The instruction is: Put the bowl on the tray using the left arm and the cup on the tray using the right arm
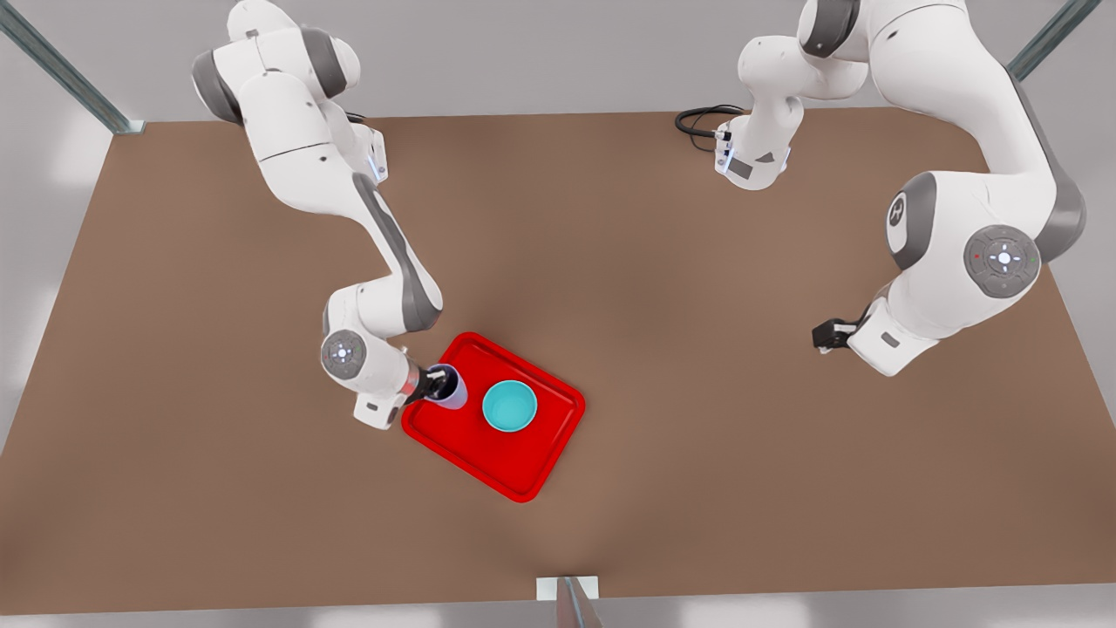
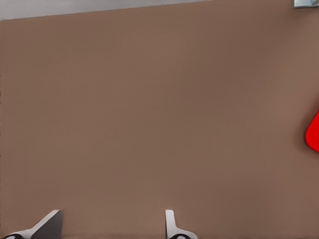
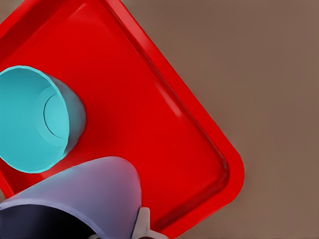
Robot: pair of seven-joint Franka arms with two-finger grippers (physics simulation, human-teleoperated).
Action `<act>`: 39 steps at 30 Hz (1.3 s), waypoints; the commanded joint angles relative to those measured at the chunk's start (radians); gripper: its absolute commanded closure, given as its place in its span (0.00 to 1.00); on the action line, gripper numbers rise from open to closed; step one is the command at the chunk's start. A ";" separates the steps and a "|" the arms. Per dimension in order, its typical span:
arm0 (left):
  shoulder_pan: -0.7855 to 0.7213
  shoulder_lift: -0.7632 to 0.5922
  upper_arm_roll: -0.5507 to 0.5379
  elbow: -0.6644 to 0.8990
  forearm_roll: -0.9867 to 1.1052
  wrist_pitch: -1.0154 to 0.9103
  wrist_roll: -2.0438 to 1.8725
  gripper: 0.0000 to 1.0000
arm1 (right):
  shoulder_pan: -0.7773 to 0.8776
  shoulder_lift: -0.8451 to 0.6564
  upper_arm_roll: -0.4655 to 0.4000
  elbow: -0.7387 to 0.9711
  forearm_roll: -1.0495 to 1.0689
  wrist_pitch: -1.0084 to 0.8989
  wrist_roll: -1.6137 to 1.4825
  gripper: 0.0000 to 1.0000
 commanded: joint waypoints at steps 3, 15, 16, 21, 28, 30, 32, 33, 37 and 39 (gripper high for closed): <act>-0.004 0.000 0.000 -0.002 0.015 0.000 -0.019 0.00 | 0.014 0.024 -0.008 0.008 0.004 -0.002 0.005 0.79; -0.004 -0.006 0.000 -0.002 0.015 -0.023 -0.022 0.00 | 0.020 0.050 -0.017 -0.007 0.017 0.026 0.061 0.00; -0.004 -0.006 0.000 -0.002 0.015 -0.022 -0.022 0.00 | 0.021 0.050 -0.017 -0.007 0.018 0.026 0.061 0.00; -0.004 -0.012 -0.005 0.001 0.015 -0.035 -0.022 0.00 | 0.023 0.045 -0.020 -0.001 0.018 0.015 0.061 0.00; -0.004 -0.028 -0.006 0.004 0.015 -0.051 -0.035 0.00 | 0.034 -0.004 -0.055 0.000 0.017 -0.063 0.055 0.00; -0.004 -0.032 -0.008 0.004 0.015 -0.051 -0.035 0.00 | 0.038 -0.002 -0.055 0.000 0.017 -0.063 0.058 0.00; -0.005 -0.032 -0.008 0.004 0.015 -0.051 -0.037 0.00 | 0.035 -0.024 -0.060 0.002 0.017 -0.086 0.055 0.00; -0.007 -0.034 -0.008 0.004 0.015 -0.052 -0.037 0.00 | 0.023 -0.057 -0.069 0.003 0.015 -0.151 0.049 0.00; -0.008 -0.034 -0.009 0.006 0.015 -0.063 -0.048 0.00 | -0.003 -0.249 -0.115 -0.003 -0.040 -0.353 0.040 0.00; -0.011 -0.034 -0.009 0.005 0.015 -0.063 -0.049 0.00 | -0.189 -0.363 -0.023 0.012 -0.209 -0.454 0.091 0.00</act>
